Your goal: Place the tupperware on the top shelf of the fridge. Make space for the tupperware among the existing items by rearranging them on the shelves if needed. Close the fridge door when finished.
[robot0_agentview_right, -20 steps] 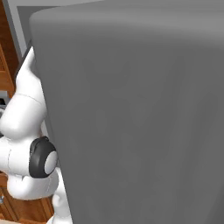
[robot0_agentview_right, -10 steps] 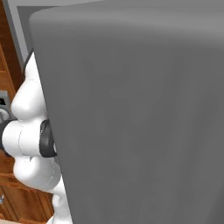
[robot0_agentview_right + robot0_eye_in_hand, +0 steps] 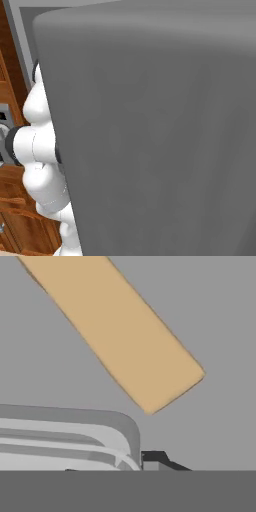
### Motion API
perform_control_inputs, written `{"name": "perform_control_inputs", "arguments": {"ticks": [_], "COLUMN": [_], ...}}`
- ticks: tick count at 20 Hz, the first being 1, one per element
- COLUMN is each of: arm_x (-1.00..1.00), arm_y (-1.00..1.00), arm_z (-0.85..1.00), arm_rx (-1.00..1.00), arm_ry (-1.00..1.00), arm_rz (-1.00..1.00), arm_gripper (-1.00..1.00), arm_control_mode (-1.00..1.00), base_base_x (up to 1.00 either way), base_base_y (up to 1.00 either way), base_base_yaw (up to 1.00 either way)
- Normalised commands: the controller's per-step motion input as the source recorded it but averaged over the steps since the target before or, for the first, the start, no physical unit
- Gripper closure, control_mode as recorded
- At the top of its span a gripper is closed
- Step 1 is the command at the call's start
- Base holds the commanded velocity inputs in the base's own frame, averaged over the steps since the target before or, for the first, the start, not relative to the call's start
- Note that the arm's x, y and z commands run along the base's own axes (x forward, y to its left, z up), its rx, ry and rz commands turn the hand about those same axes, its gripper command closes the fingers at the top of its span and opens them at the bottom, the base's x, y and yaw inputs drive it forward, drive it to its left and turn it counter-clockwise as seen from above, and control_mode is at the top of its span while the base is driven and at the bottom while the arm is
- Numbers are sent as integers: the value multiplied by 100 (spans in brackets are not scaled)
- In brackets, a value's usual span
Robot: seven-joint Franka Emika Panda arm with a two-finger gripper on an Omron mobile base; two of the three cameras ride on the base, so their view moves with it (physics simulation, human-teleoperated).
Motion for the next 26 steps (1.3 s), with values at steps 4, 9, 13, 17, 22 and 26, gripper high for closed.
{"name": "perform_control_inputs", "arguments": {"ticks": [4,9,13,17,22,26], "arm_x": [37,62,39,0,-42,-91], "arm_y": [0,0,5,33,44,6], "arm_z": [-24,-36,-19,-9,-18,2], "arm_rx": [0,0,0,0,-13,-10], "arm_ry": [0,0,0,0,-22,-29], "arm_rz": [-7,-5,-2,0,0,0], "arm_gripper": [100,-100,-100,-100,-100,-100], "arm_control_mode": [-100,-100,-100,-100,-100,-100], "base_base_x": [0,0,0,0,0,0], "base_base_y": [0,0,0,0,0,0], "base_base_yaw": [0,0,0,0,0,0]}}
